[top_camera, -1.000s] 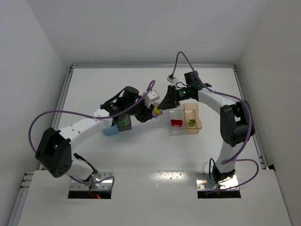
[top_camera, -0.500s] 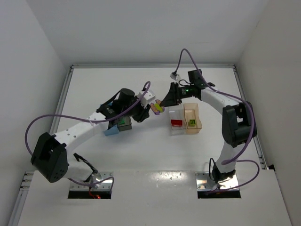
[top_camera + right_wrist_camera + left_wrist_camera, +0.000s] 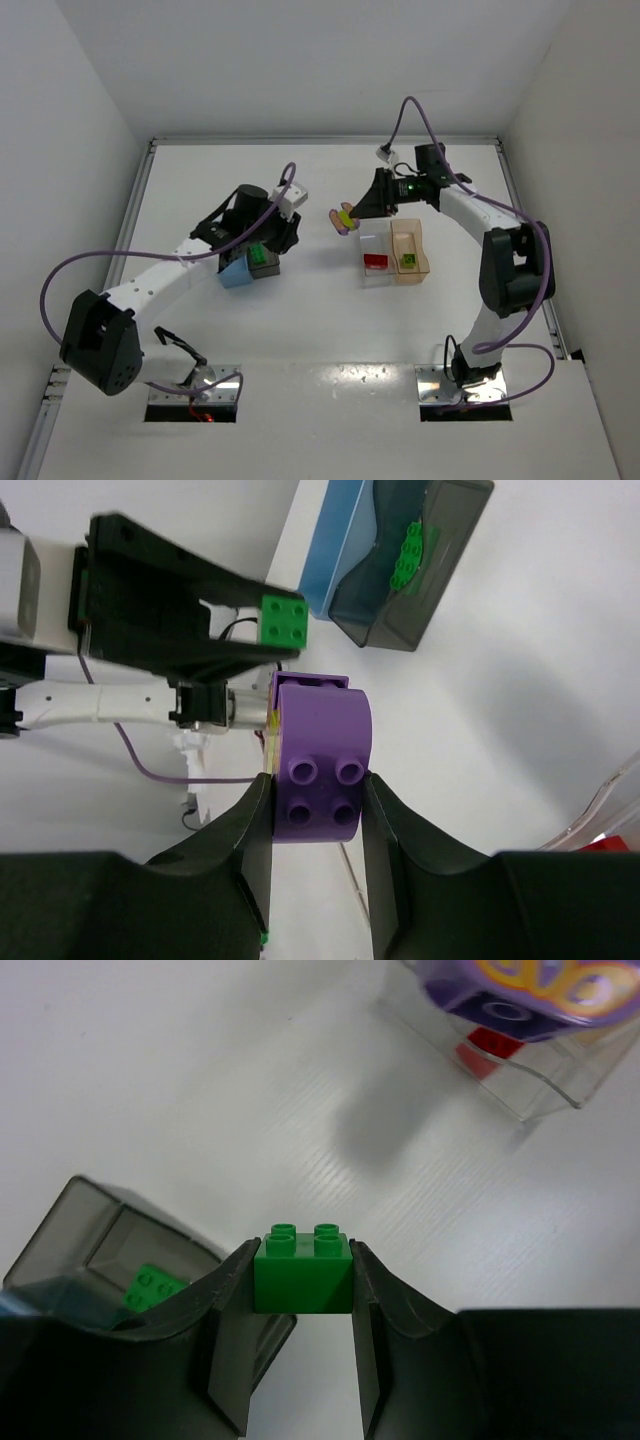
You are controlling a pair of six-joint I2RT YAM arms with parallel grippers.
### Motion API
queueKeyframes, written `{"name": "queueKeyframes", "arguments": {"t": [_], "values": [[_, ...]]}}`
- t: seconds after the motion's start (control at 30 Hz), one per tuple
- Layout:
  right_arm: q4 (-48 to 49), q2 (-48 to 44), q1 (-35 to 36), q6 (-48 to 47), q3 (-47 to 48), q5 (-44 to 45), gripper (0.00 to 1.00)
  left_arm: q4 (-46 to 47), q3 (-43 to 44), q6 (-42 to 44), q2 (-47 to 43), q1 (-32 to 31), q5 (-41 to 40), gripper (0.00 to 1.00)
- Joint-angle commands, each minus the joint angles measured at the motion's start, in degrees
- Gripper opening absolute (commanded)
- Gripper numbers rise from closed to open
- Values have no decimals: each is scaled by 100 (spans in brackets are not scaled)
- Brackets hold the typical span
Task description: Sort the legos into containers by color
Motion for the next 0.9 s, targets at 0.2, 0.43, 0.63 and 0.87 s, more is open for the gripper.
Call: {"name": "queueKeyframes", "arguments": {"t": [0.2, 0.43, 0.63, 0.87], "values": [[0, -406, -20, -339, -13, 197, 0, -1053, 525, -831, -276, 271, -1633, 0], [-70, -406, 42, -399, -13, 303, 0, -1423, 526, -725, 295, 806, -1652, 6], [-264, -353, 42, -514, 101, 303, 0, -1424, 666, -831, 989, 1281, -976, 14], [-264, -353, 42, -514, 101, 303, 0, -1424, 833, -778, 1455, 1334, -536, 41]]}}
